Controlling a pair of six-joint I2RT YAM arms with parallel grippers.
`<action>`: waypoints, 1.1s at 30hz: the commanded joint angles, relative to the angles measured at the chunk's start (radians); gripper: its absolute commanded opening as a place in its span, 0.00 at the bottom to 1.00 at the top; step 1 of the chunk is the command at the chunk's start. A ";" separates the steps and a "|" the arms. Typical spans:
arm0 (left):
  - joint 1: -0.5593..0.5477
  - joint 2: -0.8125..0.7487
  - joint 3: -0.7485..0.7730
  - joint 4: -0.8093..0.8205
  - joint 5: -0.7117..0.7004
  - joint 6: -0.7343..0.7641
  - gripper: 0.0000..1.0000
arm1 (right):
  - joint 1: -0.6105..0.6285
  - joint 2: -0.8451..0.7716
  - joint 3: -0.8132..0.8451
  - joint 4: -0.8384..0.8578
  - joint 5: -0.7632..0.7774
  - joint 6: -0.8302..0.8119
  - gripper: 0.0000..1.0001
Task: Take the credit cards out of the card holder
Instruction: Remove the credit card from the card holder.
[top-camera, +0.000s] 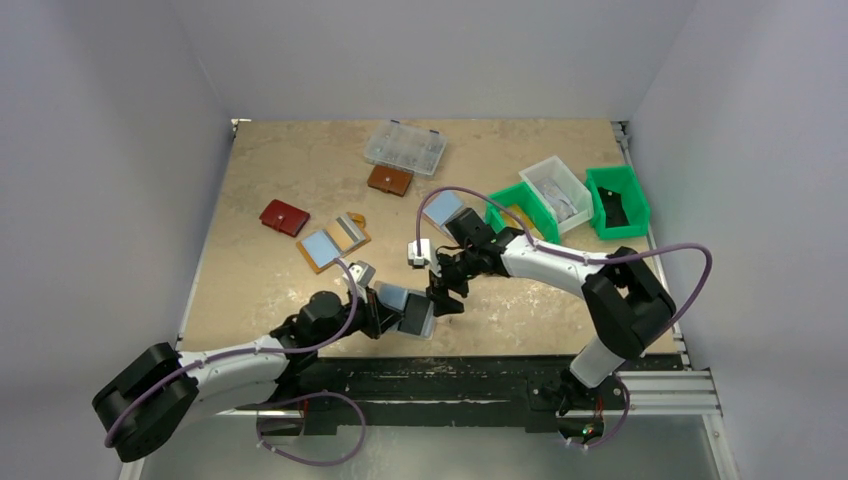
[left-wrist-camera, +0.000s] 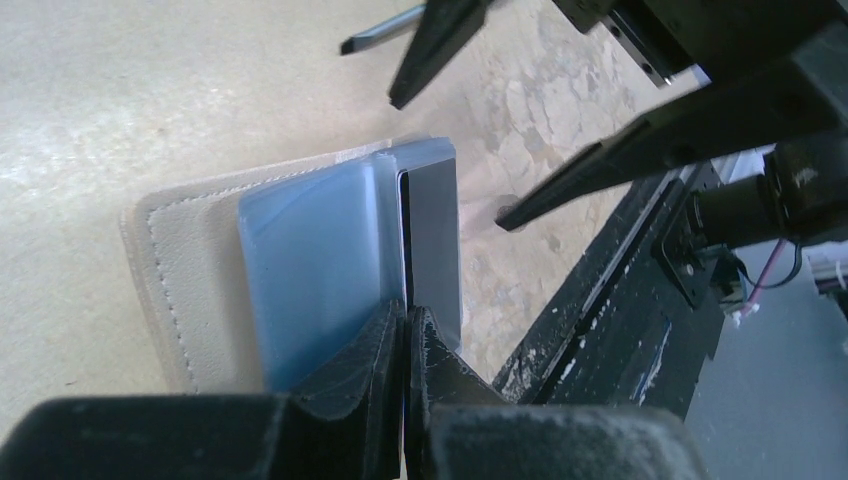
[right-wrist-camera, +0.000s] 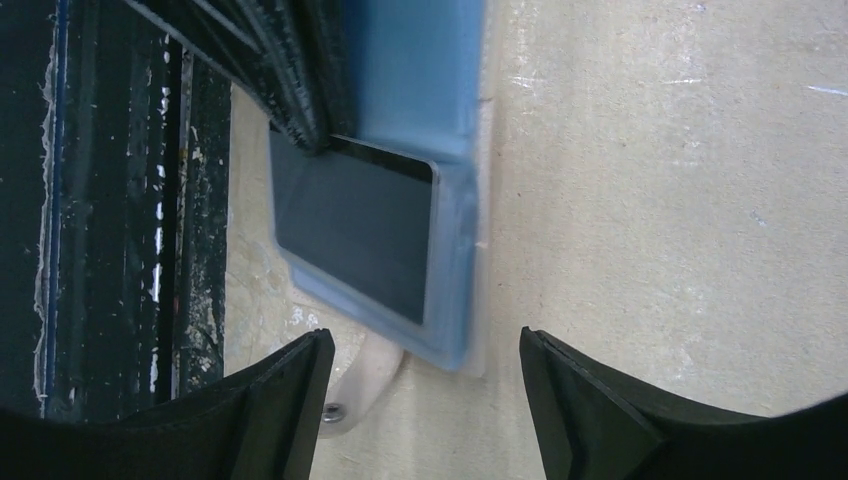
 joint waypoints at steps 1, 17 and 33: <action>-0.057 -0.022 0.011 0.030 -0.038 0.088 0.00 | -0.022 0.004 0.047 -0.015 -0.059 0.021 0.77; -0.105 -0.074 0.004 0.036 -0.099 0.134 0.00 | -0.030 0.109 0.097 -0.188 -0.175 -0.147 0.53; -0.105 -0.203 0.001 -0.095 -0.140 0.136 0.00 | -0.034 0.119 0.119 -0.207 -0.126 -0.152 0.05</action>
